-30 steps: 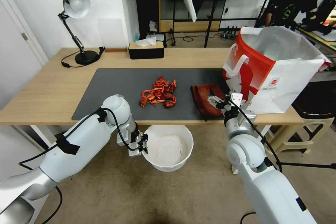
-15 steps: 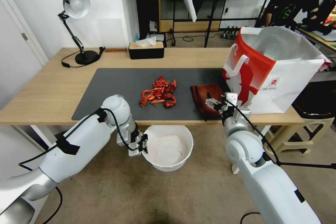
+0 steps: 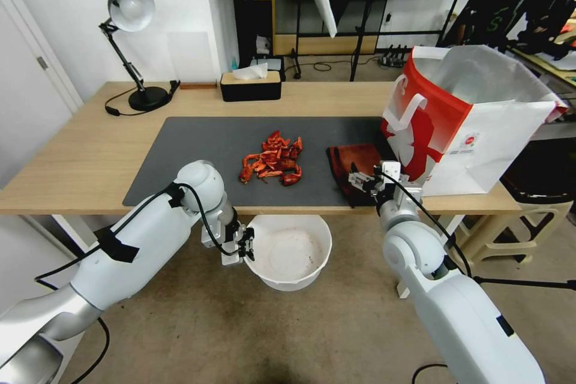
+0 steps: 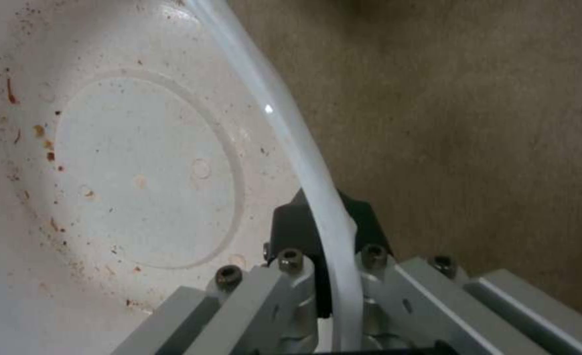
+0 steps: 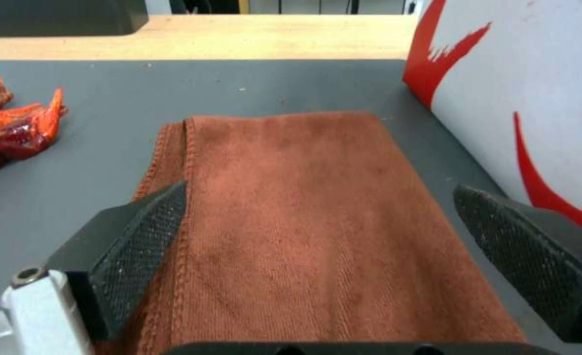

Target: Sweep shrimp from table into container with towel, then put container into takeout bag.

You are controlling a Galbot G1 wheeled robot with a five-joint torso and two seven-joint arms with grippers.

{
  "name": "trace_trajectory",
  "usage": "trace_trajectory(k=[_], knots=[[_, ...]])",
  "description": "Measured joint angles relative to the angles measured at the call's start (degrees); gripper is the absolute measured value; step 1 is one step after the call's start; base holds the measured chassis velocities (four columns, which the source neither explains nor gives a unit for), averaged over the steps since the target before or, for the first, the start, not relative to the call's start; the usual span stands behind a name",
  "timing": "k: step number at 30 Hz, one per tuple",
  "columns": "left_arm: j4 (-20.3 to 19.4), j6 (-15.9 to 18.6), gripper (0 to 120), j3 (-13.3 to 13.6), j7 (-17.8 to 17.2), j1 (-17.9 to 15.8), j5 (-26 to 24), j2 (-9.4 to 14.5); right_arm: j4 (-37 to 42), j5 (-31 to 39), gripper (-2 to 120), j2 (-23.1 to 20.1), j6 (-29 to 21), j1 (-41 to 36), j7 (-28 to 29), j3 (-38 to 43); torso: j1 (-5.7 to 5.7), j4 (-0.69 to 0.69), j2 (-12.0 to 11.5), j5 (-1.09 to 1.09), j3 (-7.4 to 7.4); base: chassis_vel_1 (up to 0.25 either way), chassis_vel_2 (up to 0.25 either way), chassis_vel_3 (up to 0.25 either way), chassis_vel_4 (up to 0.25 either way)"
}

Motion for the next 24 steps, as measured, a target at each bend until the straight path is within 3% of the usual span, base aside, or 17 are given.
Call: trace_trajectory(k=[24], knots=[[0.2,0.0,0,-0.6,0.0,0.3,-1.0,0.2,-3.3,1.1,100,-0.4,-3.8,2.9,-0.2,-2.3,-0.01,0.0,0.0,0.0,0.0,0.0,0.0,0.0,0.0]])
